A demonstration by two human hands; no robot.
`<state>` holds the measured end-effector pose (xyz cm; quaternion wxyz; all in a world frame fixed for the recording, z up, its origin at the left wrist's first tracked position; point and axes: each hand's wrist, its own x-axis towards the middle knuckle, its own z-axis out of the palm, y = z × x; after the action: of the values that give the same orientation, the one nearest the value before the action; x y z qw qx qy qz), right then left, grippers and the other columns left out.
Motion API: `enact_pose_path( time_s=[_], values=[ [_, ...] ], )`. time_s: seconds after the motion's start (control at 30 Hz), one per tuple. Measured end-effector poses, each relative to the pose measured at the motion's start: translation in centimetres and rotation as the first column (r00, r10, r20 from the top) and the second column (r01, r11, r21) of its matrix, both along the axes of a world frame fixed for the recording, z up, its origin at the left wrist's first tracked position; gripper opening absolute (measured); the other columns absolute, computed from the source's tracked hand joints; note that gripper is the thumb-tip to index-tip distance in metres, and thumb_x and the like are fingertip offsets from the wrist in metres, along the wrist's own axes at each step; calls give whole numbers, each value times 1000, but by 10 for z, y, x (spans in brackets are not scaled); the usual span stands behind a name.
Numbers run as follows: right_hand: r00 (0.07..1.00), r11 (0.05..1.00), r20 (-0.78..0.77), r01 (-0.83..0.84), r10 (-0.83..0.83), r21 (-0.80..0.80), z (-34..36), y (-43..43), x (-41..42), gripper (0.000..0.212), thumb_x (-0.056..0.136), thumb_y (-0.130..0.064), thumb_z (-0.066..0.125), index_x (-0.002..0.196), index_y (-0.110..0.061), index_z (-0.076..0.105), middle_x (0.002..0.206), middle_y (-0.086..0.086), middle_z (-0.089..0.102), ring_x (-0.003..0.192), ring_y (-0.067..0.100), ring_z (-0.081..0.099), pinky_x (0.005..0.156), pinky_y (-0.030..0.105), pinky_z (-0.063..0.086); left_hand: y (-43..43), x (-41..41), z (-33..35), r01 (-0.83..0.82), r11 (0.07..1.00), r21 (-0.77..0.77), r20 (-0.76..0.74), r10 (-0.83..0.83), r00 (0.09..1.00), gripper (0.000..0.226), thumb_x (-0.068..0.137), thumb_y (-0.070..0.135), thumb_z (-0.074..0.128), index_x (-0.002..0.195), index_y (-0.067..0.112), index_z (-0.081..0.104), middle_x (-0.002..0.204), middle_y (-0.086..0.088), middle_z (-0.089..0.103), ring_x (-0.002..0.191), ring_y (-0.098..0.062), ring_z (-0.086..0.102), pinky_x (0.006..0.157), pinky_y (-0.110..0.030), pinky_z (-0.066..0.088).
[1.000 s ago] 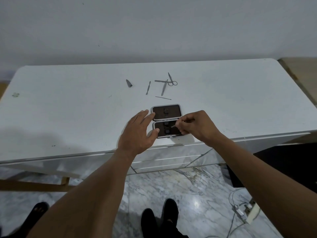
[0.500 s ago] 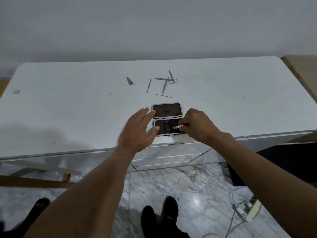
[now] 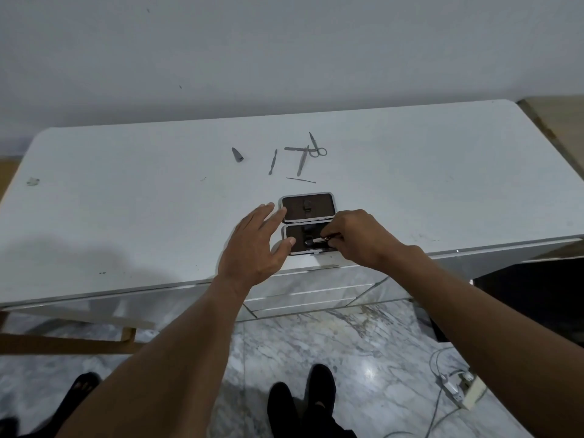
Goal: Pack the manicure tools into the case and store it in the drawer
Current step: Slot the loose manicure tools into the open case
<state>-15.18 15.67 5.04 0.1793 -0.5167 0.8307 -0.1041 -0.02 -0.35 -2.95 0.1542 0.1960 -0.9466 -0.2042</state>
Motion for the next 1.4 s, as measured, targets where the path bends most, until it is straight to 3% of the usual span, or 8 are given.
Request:
enact_pose_path(
  time_s=[0.17, 0.37, 0.57, 0.8, 0.93, 1.1, 1.4],
  values=[
    [998, 999, 54, 41, -40, -28, -2, -4, 3, 24, 86, -8, 60, 105, -15, 74, 104, 9, 73, 93, 30, 65, 80, 35, 52, -1, 0, 1, 4, 1000, -4, 0, -4, 1000, 60, 90, 48, 53, 142, 19, 45, 148, -6, 43, 140, -19, 34, 113, -34, 29],
    [992, 994, 112, 74, -65, -77, -4, -6, 5, 18, 83, -7, 65, 97, -14, 73, 91, 7, 74, 79, 25, 65, 69, 29, 49, -2, 0, 1, 5, 1000, -4, 9, -4, 1000, 61, 90, 49, 53, 143, 20, 45, 149, -5, 43, 140, -18, 33, 113, -34, 29],
    [976, 991, 202, 104, -86, -85, -1, -6, 6, 37, 84, -2, 65, 118, -13, 59, 96, 5, 72, 80, 24, 67, 76, 35, 56, -1, 0, 3, 5, 1000, 1, -2, -5, 1000, 62, 89, 52, 47, 141, 19, 47, 147, -6, 45, 139, -20, 36, 112, -35, 31],
    [961, 989, 254, 128, -106, -73, -1, -4, 2, 42, 85, -1, 63, 123, -17, 55, 92, 0, 67, 78, 20, 67, 73, 28, 55, -1, 1, 3, 10, 1000, 18, 10, -10, 1000, 61, 90, 51, 46, 141, 18, 47, 148, -5, 44, 139, -19, 35, 113, -35, 31],
    [948, 978, 273, 193, -164, -82, 1, -1, -5, 39, 86, -1, 59, 123, -15, 57, 100, 5, 71, 83, 22, 67, 74, 28, 55, -2, 1, 4, 13, 1000, 16, 22, -14, 1000, 58, 91, 44, 42, 142, 18, 46, 148, -6, 44, 140, -18, 33, 114, -32, 26],
    [938, 973, 286, 223, -196, -65, -2, -2, -10, 37, 87, -1, 61, 121, -15, 57, 101, 4, 71, 81, 16, 64, 69, 16, 48, -1, 1, 7, 21, 1000, 11, 25, -21, 999, 57, 90, 42, 43, 141, 18, 46, 147, -7, 45, 139, -20, 36, 112, -30, 25],
    [966, 969, 179, 211, -186, -131, 5, -27, -15, 19, 86, -8, 59, 103, -11, 67, 88, 5, 74, 84, 25, 66, 82, 37, 54, 0, 1, 9, 18, 1000, 21, 30, -18, 999, 57, 89, 42, 43, 139, 16, 49, 146, -7, 46, 138, -20, 37, 112, -27, 23]
  ],
)
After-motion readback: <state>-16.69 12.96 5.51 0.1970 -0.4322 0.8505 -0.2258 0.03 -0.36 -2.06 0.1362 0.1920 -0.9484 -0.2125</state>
